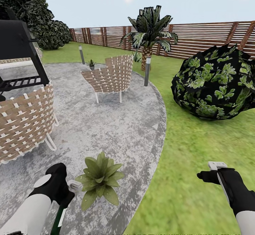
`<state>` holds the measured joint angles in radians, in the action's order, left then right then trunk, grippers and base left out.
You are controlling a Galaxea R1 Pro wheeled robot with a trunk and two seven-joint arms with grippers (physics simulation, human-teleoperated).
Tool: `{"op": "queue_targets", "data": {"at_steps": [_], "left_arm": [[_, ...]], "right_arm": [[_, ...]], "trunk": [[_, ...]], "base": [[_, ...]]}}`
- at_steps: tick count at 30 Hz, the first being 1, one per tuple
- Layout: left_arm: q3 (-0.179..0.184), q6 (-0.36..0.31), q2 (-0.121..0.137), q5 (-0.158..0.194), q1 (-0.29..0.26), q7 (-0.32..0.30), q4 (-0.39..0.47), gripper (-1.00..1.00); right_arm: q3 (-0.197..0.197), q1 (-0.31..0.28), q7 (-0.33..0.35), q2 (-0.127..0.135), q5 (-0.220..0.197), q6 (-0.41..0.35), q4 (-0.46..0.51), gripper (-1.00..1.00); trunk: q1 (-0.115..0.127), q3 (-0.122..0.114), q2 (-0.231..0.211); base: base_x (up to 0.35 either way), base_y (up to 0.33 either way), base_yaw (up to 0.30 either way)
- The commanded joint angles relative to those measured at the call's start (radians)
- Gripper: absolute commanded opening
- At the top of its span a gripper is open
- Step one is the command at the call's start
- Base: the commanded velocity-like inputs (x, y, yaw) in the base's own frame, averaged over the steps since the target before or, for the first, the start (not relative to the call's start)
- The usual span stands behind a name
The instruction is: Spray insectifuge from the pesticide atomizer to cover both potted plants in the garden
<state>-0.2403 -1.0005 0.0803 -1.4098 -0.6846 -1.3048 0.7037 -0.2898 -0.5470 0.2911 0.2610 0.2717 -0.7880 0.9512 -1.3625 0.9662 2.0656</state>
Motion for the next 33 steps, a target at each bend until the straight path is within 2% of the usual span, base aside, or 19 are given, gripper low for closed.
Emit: {"op": "queue_targets", "data": {"at_steps": [1,4,13,20,27,33], "left_arm": [[-0.002,-0.009,0.0,-0.009,-0.006,-0.01,0.002,-1.0],[-0.002,-0.009,0.001,-0.009,-0.053,-0.008,0.003,-1.0],[-0.002,-0.009,0.0,-0.009,-0.109,-0.01,0.006,-1.0],[-0.002,-0.008,-0.002,-0.009,-0.099,-0.01,0.004,-1.0],[-0.002,-0.009,-0.002,-0.009,-0.035,-0.004,-0.002,-1.0],[-0.004,-0.008,-0.002,-0.009,-0.027,-0.01,0.003,-1.0]], "right_arm": [[-0.002,-0.001,0.009,0.0,0.011,-0.003,0.001,1.0],[-0.002,-0.001,0.009,0.0,0.011,-0.003,0.001,1.0],[-0.002,-0.001,0.009,0.0,0.011,-0.003,0.001,1.0],[-0.002,-0.001,0.008,0.0,0.011,-0.003,0.001,1.0],[-0.002,-0.001,0.009,0.0,0.011,-0.003,0.001,1.0],[-0.002,-0.001,0.009,0.0,0.011,-0.003,0.001,1.0]], "trunk": [[0.0,0.003,0.0],[0.0,0.007,0.0],[0.0,0.01,0.0],[0.0,0.01,0.0],[0.0,0.01,0.0],[0.0,0.01,0.0]], "base": [[0.0,0.0,0.0],[0.0,0.0,0.0],[0.0,0.0,0.0],[0.0,0.0,0.0],[0.0,0.0,0.0],[0.0,0.0,0.0]]}}
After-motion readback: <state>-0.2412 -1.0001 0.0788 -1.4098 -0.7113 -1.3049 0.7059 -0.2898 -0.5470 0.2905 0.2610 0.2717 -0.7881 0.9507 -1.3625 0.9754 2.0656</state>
